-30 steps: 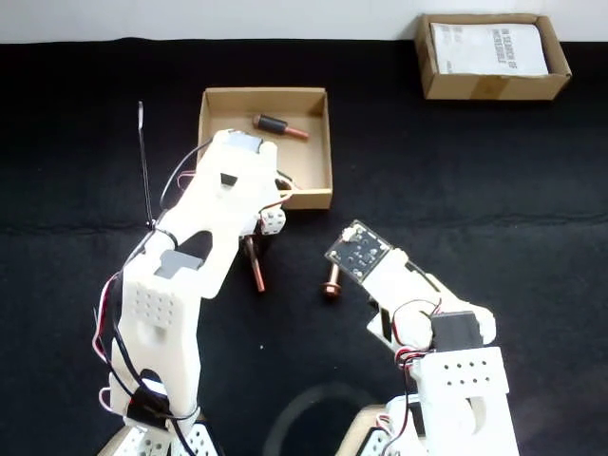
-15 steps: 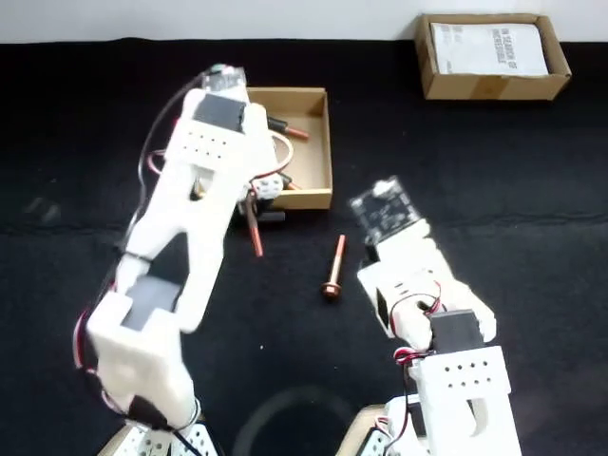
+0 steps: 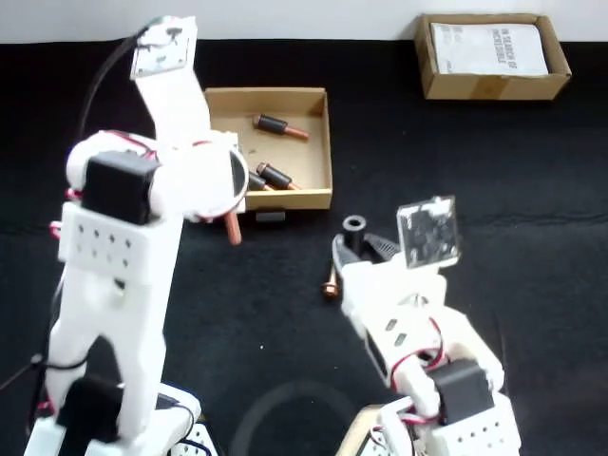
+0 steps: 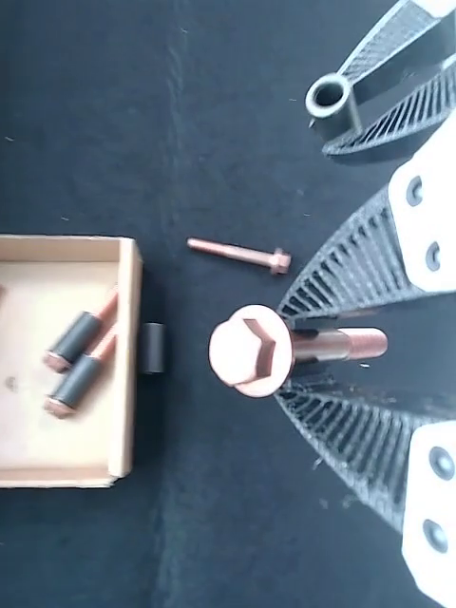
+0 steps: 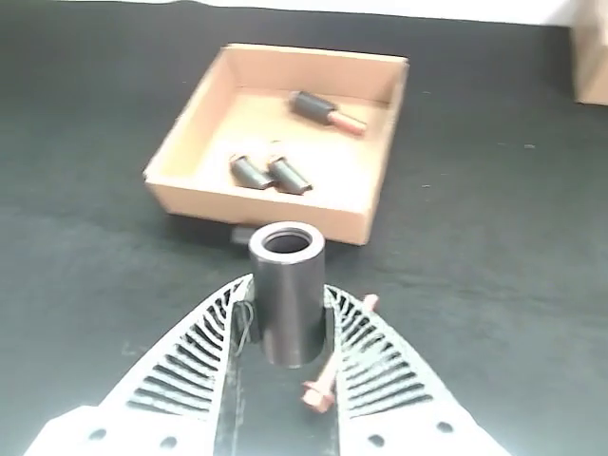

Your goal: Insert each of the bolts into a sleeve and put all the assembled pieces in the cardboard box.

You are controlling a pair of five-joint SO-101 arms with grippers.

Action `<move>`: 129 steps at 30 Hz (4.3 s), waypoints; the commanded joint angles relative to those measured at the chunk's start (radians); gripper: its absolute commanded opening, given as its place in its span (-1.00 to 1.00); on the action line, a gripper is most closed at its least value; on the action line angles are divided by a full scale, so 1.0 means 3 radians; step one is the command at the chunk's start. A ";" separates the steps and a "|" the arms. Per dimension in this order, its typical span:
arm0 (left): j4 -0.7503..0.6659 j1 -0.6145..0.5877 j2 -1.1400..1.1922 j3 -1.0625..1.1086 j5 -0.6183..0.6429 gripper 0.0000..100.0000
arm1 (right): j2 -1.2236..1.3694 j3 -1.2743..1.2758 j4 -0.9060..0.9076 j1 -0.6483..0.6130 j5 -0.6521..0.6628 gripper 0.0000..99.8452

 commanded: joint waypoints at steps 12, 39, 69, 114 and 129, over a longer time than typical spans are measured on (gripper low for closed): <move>-0.1391 0.0156 -0.1880 0.2023 -0.0327 -0.98 | -0.1174 0.0985 -0.0156 -0.0432 0.0409 -0.99; -0.3376 0.1235 -0.1915 0.3153 -0.0327 -0.98 | -0.1204 0.1220 -0.0529 -0.0187 0.0409 -0.99; -0.1938 0.1399 -0.1921 0.2908 -0.0322 -0.41 | -0.1184 0.1189 -0.0611 -0.0187 0.0414 -0.99; -0.2726 -0.2391 -0.4928 0.5613 -0.0332 -0.38 | 0.5536 -0.3532 -0.2672 0.0008 0.2567 -0.99; -0.2977 -0.2401 -0.4943 0.6237 -0.0327 -0.38 | 0.6738 -0.4324 -0.1936 -0.0110 0.3202 -0.98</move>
